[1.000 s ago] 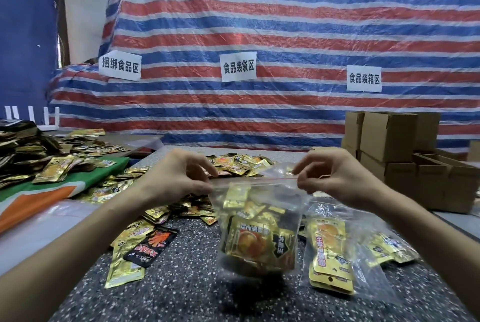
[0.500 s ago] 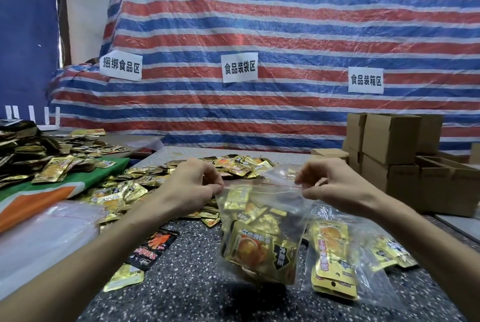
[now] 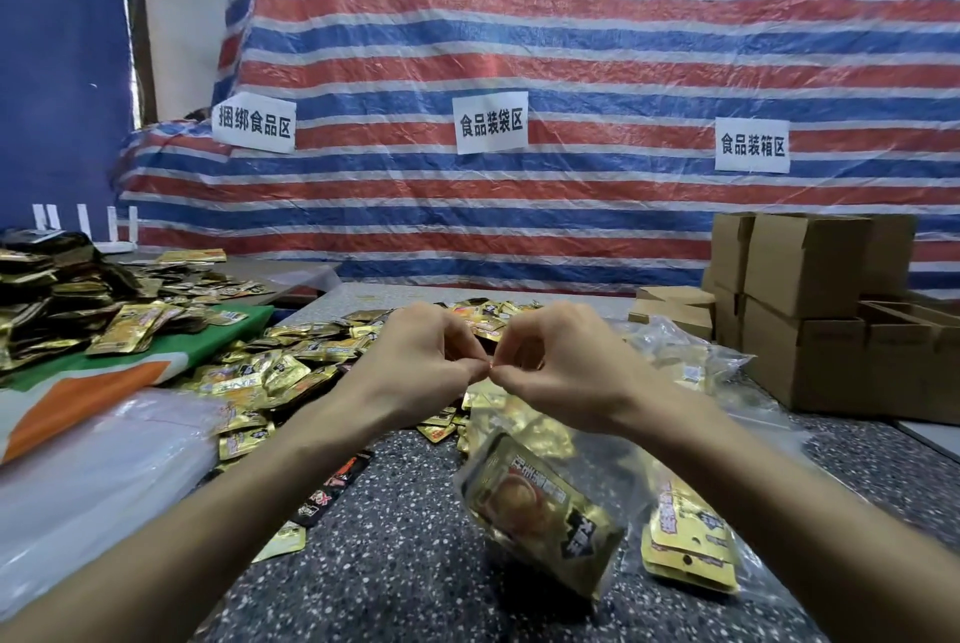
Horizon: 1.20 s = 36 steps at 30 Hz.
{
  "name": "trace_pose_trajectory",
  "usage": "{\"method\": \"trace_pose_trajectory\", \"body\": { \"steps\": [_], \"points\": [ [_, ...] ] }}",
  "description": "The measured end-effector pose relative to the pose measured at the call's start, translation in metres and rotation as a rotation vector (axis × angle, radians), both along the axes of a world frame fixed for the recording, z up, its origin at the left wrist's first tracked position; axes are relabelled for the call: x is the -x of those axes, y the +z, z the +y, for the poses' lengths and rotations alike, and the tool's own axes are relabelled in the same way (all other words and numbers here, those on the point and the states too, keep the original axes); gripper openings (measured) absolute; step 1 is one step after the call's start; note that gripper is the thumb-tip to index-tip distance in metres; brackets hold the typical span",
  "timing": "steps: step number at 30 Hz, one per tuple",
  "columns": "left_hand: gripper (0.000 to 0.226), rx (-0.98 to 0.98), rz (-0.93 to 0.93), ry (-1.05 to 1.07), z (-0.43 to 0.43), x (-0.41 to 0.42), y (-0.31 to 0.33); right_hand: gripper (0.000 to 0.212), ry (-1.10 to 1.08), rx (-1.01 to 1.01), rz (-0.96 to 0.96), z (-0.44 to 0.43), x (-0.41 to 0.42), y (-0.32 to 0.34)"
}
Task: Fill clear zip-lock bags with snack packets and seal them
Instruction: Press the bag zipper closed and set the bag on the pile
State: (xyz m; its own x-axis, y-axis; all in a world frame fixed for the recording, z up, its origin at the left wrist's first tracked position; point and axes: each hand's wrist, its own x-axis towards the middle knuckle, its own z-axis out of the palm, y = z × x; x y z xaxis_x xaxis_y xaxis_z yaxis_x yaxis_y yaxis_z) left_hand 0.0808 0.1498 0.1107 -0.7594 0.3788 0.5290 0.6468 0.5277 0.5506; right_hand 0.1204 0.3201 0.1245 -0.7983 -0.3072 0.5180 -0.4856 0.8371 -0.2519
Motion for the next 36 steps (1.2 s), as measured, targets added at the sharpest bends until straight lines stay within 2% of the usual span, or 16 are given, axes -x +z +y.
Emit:
{"method": "trace_pose_trajectory", "body": {
  "steps": [7,13,17,22,25,28,36],
  "points": [
    [0.004,-0.07,-0.042,-0.133,-0.009,-0.004,-0.004,0.009,-0.035,-0.16,0.06,-0.004,-0.007,-0.003],
    [0.011,0.094,0.055,-0.216,-0.014,-0.008,-0.006,0.006,-0.016,-0.106,0.025,0.0,-0.01,-0.006],
    [0.023,-0.003,0.132,-0.158,-0.012,-0.012,-0.015,0.01,-0.015,-0.098,0.004,0.003,-0.01,-0.01],
    [0.016,-0.155,0.149,-0.153,-0.006,-0.015,-0.024,0.011,0.012,-0.039,-0.031,0.011,-0.013,-0.008],
    [0.019,-0.22,0.147,-0.149,-0.002,-0.016,-0.025,0.012,0.006,-0.016,-0.042,0.016,-0.014,-0.006],
    [0.024,-0.245,0.155,-0.134,-0.001,-0.016,-0.027,0.011,-0.006,-0.001,-0.06,0.023,-0.015,-0.005],
    [0.015,-0.295,0.147,-0.08,-0.001,-0.013,-0.033,0.017,-0.038,-0.006,-0.107,0.045,-0.018,-0.009]
  ]
}}
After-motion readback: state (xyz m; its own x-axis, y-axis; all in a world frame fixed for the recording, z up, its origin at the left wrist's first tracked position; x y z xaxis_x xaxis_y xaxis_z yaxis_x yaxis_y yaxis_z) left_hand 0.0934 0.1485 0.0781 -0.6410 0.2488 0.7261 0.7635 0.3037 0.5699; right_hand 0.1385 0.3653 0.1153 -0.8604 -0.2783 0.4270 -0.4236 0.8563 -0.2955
